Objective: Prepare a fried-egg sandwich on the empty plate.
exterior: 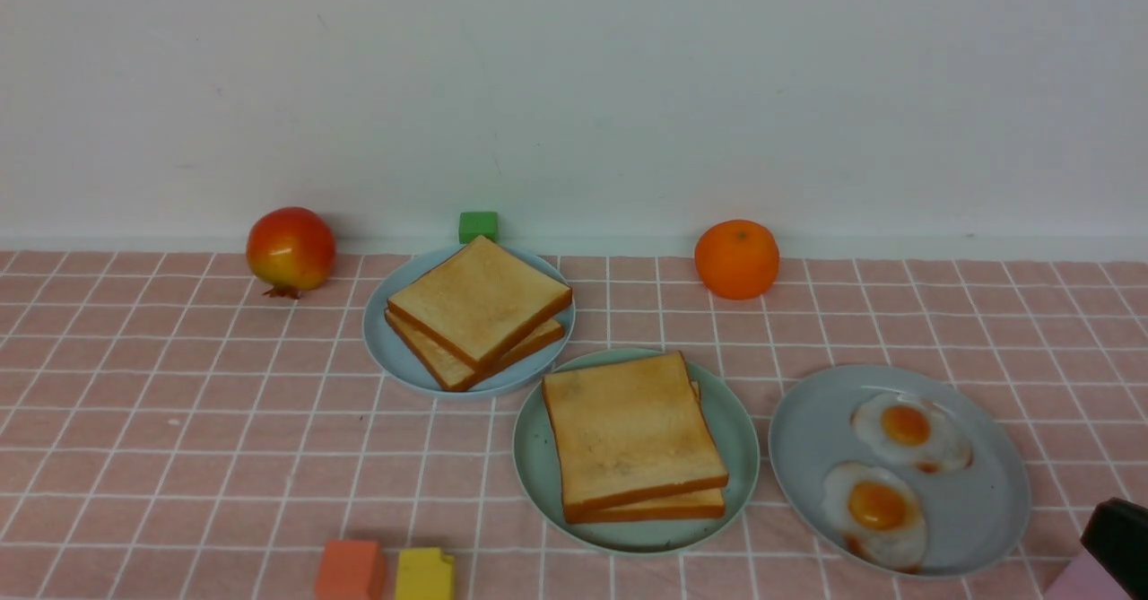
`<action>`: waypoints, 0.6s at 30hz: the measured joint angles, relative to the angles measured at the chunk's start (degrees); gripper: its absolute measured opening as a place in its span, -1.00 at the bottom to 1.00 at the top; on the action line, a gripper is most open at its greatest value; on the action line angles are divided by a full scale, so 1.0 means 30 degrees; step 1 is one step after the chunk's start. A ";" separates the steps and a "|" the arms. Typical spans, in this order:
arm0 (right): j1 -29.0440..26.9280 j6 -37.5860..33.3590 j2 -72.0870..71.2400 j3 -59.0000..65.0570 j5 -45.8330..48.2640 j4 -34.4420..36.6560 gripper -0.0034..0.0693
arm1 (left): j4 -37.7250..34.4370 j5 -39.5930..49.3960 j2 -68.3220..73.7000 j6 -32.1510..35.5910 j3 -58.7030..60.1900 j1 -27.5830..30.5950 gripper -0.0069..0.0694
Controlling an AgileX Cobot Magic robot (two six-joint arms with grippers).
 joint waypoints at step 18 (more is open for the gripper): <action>-0.5320 0.0638 -0.4949 0.1108 0.2635 -0.5417 -0.70 | -0.0020 -0.0018 0.0000 0.0036 0.0003 0.0000 -0.77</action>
